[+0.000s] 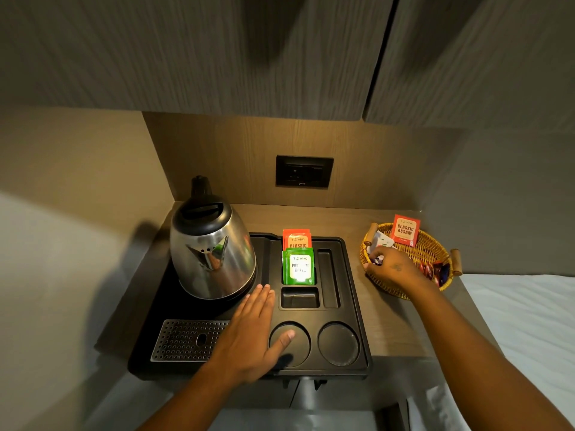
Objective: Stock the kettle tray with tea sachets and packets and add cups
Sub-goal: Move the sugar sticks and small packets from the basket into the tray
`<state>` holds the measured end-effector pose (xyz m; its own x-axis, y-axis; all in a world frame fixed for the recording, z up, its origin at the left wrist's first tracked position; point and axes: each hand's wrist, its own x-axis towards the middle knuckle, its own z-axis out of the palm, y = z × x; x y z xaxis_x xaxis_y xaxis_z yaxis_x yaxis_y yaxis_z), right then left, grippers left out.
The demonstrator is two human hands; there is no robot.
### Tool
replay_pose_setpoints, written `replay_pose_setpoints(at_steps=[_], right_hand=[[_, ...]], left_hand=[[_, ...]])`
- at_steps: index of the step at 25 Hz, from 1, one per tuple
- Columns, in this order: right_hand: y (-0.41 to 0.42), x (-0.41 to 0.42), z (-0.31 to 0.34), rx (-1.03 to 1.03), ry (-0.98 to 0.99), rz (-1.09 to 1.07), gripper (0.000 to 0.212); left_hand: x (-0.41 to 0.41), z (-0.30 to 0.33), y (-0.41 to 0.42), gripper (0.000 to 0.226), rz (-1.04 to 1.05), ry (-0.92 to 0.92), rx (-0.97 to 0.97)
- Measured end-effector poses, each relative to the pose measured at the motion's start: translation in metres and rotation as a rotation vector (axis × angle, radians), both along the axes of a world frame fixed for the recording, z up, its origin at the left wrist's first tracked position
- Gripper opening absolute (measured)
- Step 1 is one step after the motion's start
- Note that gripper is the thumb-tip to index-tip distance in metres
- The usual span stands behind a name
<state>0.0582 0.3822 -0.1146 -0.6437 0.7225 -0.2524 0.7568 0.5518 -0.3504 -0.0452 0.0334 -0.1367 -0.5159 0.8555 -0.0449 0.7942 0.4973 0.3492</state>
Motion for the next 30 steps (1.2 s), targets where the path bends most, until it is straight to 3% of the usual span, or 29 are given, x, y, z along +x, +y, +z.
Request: replay_pose_setpoints(at_steps=[2,5,8,10,12,15,20,23,27,30], right_hand=[[0.003,-0.001,0.001,-0.096,0.067,-0.030,0.021],[0.005,0.003,0.017,-0.239,0.143,-0.062,0.027],[0.003,0.012,0.047,-0.219,0.185,-0.071,0.027],[-0.016,0.009,0.061,-0.174,0.246,0.022,0.026],[-0.059,-0.003,0.065,-0.270,0.273,0.235,0.030],[-0.120,-0.028,0.046,-0.337,0.163,0.482,0.027],[-0.123,-0.039,0.037,-0.206,0.048,0.521,0.041],[-0.082,-0.016,0.045,-0.143,0.089,0.308,0.050],[-0.009,0.022,0.045,0.178,0.002,-0.229,0.025],[0.007,0.035,0.037,0.214,-0.056,-0.339,0.029]], left_hand=[[0.000,0.001,0.000,0.088,0.001,0.000,0.005],[-0.001,0.001,0.000,0.089,0.002,0.003,0.001],[-0.001,0.000,0.001,0.089,0.002,0.007,0.006],[-0.002,-0.002,0.001,0.089,0.003,0.004,0.012],[-0.003,-0.004,0.002,0.089,0.006,0.003,0.026],[-0.003,-0.005,0.002,0.090,-0.003,0.003,0.036],[-0.003,-0.003,0.002,0.090,-0.004,-0.001,0.041],[-0.003,-0.003,0.003,0.089,-0.004,0.000,0.028],[-0.003,-0.003,0.002,0.089,-0.003,-0.006,0.017],[-0.003,-0.002,0.002,0.090,-0.004,-0.007,0.016]])
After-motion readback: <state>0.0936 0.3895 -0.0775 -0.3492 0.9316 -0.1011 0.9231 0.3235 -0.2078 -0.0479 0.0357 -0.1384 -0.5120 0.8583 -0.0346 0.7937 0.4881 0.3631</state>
